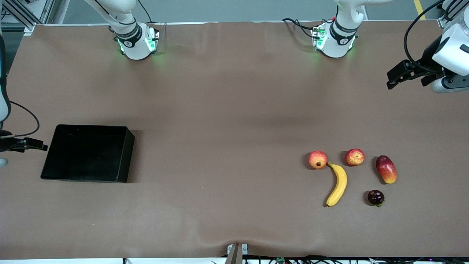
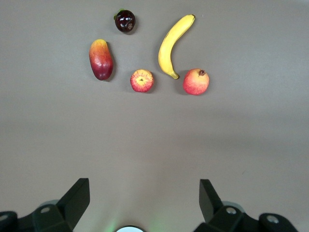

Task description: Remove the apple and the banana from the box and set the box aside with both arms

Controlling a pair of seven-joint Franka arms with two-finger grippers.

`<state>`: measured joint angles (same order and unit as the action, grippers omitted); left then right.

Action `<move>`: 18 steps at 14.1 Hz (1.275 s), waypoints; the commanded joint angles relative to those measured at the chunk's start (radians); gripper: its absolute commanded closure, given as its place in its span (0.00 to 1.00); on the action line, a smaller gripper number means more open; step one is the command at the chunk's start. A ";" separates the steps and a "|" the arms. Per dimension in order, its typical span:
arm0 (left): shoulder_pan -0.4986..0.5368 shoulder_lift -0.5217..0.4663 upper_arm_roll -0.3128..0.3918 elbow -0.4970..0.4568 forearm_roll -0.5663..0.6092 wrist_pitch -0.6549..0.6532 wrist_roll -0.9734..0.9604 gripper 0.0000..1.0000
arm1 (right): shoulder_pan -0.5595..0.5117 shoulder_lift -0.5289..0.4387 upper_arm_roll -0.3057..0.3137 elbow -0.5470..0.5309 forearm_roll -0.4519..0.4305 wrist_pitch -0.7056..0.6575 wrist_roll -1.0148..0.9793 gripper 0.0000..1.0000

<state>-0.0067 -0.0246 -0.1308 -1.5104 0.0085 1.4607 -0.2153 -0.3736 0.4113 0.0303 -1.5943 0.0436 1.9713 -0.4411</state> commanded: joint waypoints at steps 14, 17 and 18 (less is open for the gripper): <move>-0.007 0.003 0.002 0.001 -0.021 0.007 0.002 0.00 | 0.324 -0.492 -0.006 -0.138 -0.008 -0.273 0.498 0.00; -0.003 0.005 0.002 0.001 -0.015 0.007 0.011 0.00 | 0.324 -0.526 -0.006 -0.141 -0.017 -0.304 0.486 0.00; -0.003 0.005 0.003 0.003 -0.010 0.007 0.013 0.00 | 0.324 -0.537 -0.004 -0.142 -0.021 -0.314 0.484 0.00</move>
<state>-0.0110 -0.0168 -0.1308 -1.5087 0.0067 1.4601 -0.2153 -0.0569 -0.0790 0.0307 -1.7007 0.0387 1.6661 0.0358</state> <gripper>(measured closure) 0.000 0.000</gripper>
